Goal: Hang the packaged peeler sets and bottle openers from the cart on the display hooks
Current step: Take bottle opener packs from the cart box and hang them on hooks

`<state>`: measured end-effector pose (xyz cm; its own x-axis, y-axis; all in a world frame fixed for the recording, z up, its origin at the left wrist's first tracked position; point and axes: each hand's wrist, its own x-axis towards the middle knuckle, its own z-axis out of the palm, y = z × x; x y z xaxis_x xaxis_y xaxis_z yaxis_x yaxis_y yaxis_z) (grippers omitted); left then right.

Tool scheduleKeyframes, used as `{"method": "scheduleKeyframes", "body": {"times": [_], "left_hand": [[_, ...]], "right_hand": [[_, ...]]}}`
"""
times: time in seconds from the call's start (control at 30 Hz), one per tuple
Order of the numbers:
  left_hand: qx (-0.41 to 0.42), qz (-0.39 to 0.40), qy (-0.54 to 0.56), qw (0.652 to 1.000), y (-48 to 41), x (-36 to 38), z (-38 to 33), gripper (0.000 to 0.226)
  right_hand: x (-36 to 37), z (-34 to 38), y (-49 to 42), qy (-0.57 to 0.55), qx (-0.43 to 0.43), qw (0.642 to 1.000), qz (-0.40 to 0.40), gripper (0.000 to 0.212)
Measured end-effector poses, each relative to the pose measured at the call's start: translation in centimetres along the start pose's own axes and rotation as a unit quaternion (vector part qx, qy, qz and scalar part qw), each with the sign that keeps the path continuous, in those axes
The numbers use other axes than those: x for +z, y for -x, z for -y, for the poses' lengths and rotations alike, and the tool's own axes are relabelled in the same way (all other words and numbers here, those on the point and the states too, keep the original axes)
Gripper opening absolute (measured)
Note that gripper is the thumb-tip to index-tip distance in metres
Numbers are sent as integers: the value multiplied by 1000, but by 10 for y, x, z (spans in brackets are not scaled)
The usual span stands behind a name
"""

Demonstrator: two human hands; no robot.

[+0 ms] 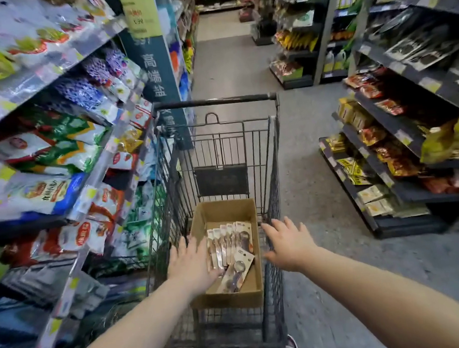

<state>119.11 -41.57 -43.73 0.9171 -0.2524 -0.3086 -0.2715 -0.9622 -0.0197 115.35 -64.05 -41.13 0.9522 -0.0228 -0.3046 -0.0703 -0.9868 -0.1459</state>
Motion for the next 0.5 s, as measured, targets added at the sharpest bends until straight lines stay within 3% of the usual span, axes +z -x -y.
{"method": "scheduleKeyframes", "body": {"times": [0.5], "left_hand": [[-55, 136, 38, 988, -103, 59, -8, 96]], "right_hand": [[43, -35, -160, -7, -49, 994, 100, 75]]}}
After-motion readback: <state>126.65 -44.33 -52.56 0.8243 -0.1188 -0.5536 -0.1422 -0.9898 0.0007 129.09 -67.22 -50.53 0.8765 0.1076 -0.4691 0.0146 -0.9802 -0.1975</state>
